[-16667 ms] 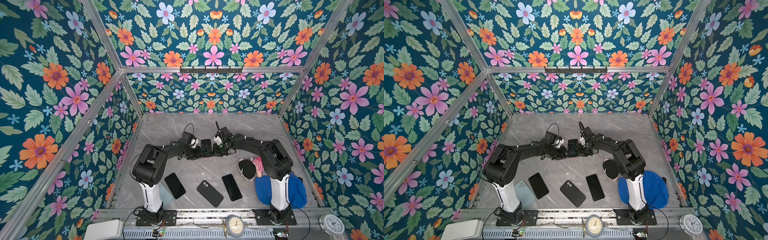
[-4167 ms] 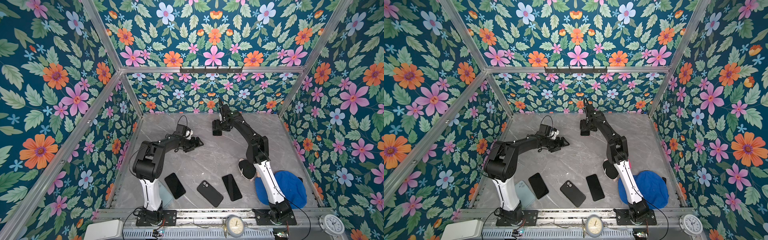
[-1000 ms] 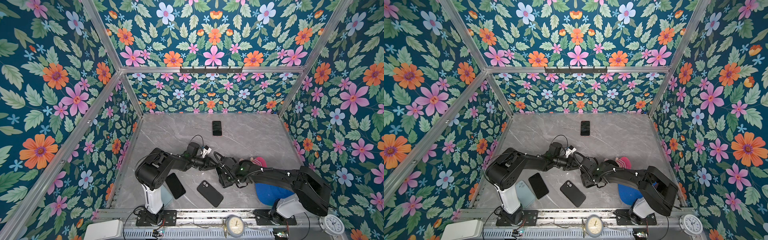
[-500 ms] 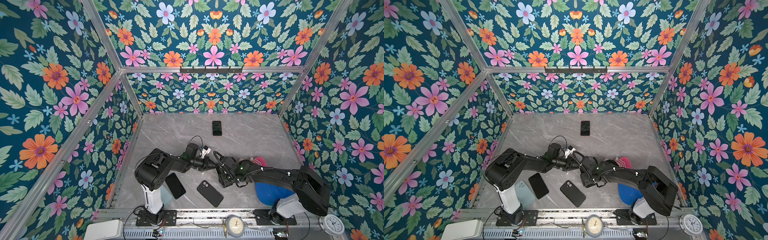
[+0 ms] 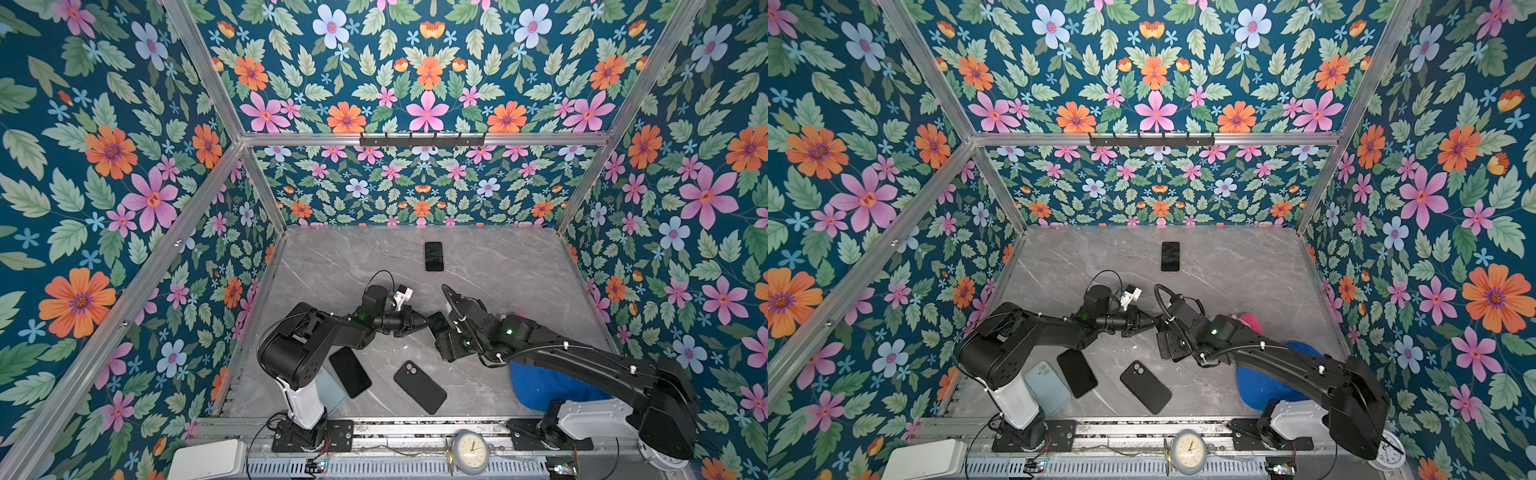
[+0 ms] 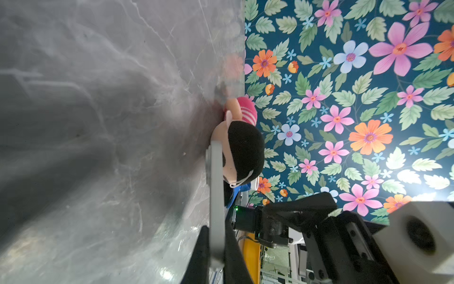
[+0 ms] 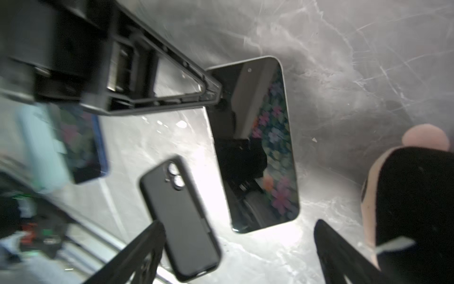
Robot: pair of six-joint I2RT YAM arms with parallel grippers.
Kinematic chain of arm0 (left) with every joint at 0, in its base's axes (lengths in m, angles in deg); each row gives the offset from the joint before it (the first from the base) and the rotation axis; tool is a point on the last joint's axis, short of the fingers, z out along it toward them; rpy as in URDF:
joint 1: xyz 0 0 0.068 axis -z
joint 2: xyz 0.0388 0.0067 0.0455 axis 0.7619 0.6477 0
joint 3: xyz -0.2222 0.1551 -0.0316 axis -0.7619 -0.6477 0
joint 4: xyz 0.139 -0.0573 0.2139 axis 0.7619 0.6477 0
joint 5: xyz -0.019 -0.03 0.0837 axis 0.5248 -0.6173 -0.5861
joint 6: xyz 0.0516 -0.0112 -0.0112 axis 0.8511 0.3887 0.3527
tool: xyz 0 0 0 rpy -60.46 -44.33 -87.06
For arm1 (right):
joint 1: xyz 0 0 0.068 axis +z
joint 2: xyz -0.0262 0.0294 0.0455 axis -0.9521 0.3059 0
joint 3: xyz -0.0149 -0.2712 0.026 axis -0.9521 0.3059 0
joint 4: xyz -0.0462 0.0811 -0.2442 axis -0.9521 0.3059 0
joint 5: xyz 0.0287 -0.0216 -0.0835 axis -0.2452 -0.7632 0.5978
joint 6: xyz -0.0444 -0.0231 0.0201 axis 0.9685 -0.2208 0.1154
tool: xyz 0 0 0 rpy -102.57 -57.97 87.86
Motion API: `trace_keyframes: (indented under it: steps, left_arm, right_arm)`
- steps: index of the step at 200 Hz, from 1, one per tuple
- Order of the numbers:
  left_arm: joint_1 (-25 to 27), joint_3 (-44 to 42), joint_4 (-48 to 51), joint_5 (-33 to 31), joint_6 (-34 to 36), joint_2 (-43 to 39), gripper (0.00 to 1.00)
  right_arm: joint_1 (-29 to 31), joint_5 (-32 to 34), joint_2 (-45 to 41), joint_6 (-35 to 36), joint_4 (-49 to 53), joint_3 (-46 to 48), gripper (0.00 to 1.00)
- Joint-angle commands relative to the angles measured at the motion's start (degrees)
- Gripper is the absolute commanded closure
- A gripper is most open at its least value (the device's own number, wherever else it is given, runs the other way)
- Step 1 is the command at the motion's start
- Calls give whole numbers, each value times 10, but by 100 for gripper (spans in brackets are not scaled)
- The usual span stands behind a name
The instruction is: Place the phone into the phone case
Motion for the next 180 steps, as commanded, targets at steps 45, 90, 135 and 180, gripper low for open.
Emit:
trace_keyframes:
  steps: [45,90,135,180]
  left_arm:
    - [-7,-19,-205,-63,-131,-15,100]
    - [-9,-39,-383,-97,-240,24,100]
    - [-11,-45,-464,-110,-293,43,100]
    - [-12,-43,-466,-107,-298,38,100]
  right_arm:
    - [-185,-219,-229,-277,-278,226,19]
    - [-207,-250,-263,-333,-366,275,30]
    - [-215,-256,-269,-366,-436,315,37]
    - [-237,-266,-256,-385,-530,346,47]
